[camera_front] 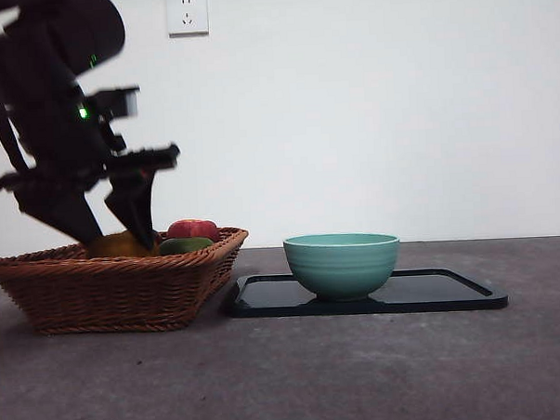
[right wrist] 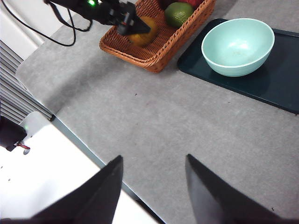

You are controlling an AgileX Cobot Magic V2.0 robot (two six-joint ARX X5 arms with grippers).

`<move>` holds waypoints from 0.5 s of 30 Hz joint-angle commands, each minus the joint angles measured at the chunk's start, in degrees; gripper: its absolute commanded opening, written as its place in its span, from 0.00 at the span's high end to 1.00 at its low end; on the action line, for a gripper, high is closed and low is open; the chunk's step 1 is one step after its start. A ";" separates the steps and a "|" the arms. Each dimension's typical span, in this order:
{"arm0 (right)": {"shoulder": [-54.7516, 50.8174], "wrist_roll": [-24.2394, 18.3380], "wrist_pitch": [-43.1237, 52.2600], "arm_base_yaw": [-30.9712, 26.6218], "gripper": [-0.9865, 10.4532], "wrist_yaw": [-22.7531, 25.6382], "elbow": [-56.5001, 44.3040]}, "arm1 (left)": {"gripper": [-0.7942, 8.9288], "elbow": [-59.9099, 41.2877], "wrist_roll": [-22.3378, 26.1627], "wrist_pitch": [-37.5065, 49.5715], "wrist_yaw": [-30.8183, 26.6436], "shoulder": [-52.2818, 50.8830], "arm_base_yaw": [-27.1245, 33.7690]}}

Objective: Pick up the wifruite, put it on the bowl, pick up the plate, put it on desk

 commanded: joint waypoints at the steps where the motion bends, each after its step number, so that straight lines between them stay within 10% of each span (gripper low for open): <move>1: 0.17 0.70 0.55 0.33 0.73 0.20 0.20 | 0.76 0.59 -0.94 1.07 -0.17 2.60 -0.20; 7: 0.17 0.72 0.55 0.33 0.73 0.20 0.20 | 0.75 0.59 -0.96 1.31 -0.26 3.48 -0.20; 15: 0.17 0.72 0.57 0.33 0.73 0.20 0.20 | 0.50 0.59 -1.11 -0.35 -0.24 3.48 -0.22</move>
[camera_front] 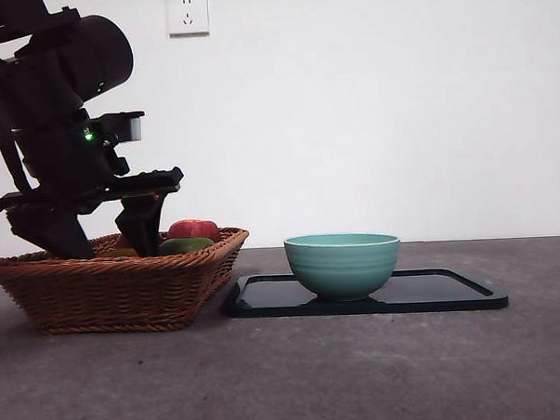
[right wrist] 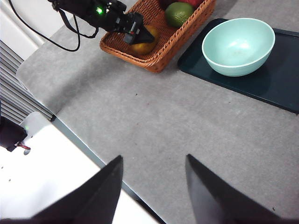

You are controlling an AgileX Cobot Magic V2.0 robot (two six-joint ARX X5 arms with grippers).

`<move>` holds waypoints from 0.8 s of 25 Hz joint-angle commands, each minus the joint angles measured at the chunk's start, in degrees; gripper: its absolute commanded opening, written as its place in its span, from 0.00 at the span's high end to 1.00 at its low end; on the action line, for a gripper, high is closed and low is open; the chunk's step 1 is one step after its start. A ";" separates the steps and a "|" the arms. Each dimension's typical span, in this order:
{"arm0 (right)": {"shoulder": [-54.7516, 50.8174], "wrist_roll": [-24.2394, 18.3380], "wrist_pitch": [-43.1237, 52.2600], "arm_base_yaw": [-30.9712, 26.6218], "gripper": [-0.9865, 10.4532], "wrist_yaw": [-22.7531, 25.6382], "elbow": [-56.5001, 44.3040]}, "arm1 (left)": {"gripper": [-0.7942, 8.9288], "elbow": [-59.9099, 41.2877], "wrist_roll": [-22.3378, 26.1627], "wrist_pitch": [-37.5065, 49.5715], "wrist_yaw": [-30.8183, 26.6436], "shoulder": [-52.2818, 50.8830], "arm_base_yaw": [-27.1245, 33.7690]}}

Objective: Pick up the wifruite, put it on the bowl, pick up the plate, put it on desk

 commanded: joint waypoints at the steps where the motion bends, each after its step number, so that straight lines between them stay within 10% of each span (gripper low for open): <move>1: 0.15 0.61 0.57 0.33 0.73 0.20 0.20 | 0.50 0.63 -0.37 0.15 -0.24 0.98 -0.28; 13: 0.17 0.63 0.70 0.33 0.73 0.74 0.20 | 0.50 0.96 0.04 -1.55 0.37 -9.31 -0.44; 20: 0.22 0.83 0.81 0.33 0.73 3.23 0.20 | 0.50 0.96 2.69 -6.36 13.86 -21.66 -0.44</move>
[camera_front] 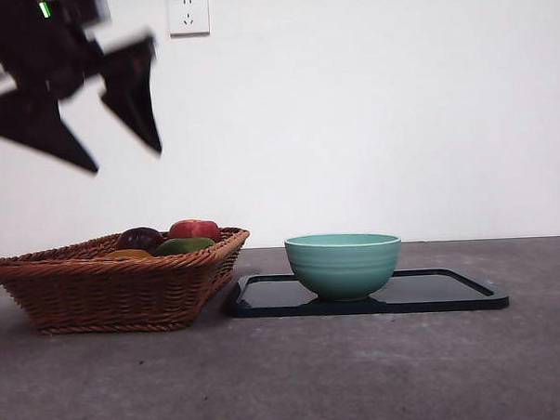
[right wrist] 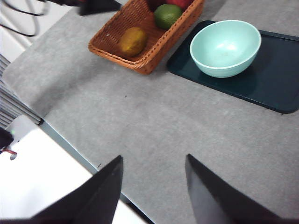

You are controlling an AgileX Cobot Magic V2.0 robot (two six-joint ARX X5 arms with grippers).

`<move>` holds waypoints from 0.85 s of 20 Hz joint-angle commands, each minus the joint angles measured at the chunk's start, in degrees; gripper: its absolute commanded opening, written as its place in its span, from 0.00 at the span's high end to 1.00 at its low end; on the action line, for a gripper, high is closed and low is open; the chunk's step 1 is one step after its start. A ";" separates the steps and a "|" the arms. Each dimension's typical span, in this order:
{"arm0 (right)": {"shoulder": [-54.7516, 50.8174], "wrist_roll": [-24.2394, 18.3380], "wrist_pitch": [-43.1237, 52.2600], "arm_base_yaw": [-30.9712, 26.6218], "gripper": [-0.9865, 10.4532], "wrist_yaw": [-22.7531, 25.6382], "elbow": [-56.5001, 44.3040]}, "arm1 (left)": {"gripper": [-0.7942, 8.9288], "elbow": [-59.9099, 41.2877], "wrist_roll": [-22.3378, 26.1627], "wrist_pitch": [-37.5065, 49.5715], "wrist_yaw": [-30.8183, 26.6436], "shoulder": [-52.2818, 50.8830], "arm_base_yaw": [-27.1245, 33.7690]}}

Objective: Pick up the wifruite, put it on the bowl, pick up the plate, put it on desk

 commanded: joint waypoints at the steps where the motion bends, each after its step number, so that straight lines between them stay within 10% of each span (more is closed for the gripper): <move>1: 0.22 0.83 0.79 0.33 0.73 0.28 0.22 | 0.50 0.96 2.12 -2.01 7.69 -4.26 -0.33; 10: 0.24 2.12 0.98 0.33 0.73 1.60 0.22 | 0.50 0.96 6.86 -15.21 26.47 -17.55 -0.77; 17: 0.28 4.46 0.98 0.33 0.73 1.95 0.20 | 0.50 0.96 9.99 -22.75 29.00 -23.76 -0.81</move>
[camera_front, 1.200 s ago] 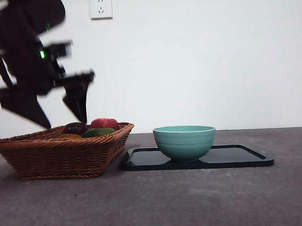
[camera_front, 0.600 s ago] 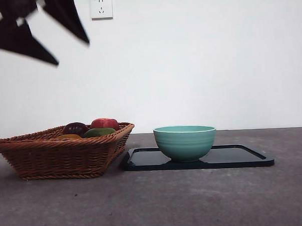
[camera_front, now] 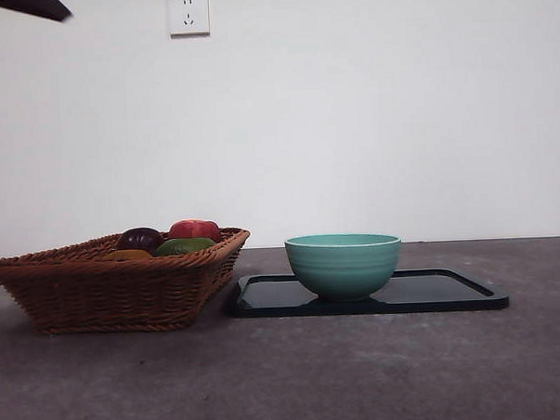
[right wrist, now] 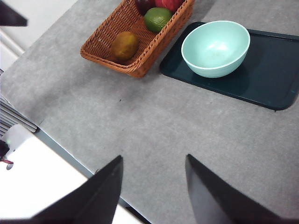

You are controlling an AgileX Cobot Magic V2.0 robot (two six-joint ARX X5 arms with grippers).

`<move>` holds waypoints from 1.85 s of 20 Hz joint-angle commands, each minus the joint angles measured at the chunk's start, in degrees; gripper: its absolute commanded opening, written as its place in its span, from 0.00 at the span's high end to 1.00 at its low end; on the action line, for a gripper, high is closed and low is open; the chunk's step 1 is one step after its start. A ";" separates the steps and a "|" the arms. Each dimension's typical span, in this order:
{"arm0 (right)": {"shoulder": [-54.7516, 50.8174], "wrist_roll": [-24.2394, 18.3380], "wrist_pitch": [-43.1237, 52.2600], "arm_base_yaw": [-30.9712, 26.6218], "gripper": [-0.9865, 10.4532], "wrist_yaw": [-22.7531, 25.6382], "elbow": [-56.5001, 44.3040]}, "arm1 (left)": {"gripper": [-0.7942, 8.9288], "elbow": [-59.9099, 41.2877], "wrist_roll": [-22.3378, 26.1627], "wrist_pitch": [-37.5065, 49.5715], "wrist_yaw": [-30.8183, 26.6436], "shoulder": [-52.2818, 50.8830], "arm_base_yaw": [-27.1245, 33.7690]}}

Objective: Pick up the wifruite, put it on the bowl, pick up the plate, put it on desk

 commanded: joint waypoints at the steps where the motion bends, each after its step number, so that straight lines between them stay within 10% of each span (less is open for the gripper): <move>1: 0.28 2.29 0.63 0.33 0.73 0.76 0.20 | 0.50 0.96 2.54 -0.85 0.26 -0.96 -0.31; 14: 14.53 7.89 13.88 -0.11 0.69 4.76 1.07 | 0.50 0.96 2.58 -0.96 0.26 -2.14 -0.31; 26: 60.35 -1.22 18.18 -8.79 0.65 5.99 26.97 | 0.50 0.96 3.32 -1.11 0.26 -2.14 -0.31; 37: 79.97 -3.04 23.80 -8.57 0.65 5.81 29.94 | 0.50 0.96 3.56 -1.11 0.26 -2.14 -0.31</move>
